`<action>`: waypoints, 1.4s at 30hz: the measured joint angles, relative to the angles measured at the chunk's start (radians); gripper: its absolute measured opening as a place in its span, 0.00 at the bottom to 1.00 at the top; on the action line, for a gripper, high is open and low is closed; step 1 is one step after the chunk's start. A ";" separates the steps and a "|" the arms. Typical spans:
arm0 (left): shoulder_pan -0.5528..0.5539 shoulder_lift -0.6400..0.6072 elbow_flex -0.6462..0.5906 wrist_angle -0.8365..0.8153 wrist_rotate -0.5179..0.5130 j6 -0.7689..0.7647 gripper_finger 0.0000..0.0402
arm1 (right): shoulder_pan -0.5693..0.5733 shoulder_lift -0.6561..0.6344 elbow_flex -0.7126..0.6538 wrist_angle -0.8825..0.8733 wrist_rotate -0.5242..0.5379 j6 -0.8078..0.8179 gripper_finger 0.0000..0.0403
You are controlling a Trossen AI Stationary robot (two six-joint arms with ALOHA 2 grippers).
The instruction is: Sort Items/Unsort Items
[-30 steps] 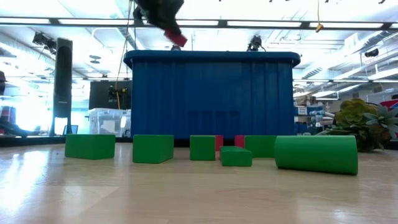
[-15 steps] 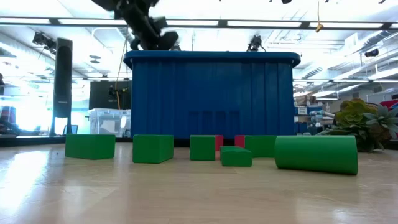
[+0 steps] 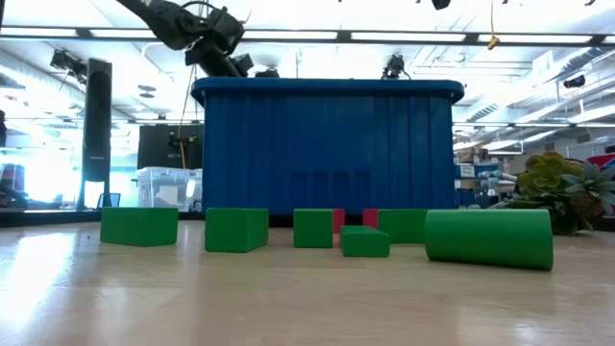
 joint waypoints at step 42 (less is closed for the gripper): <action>-1.223 -0.534 -0.400 -0.074 -0.451 -0.074 0.62 | 0.005 0.000 0.000 -0.020 -0.031 -0.003 0.60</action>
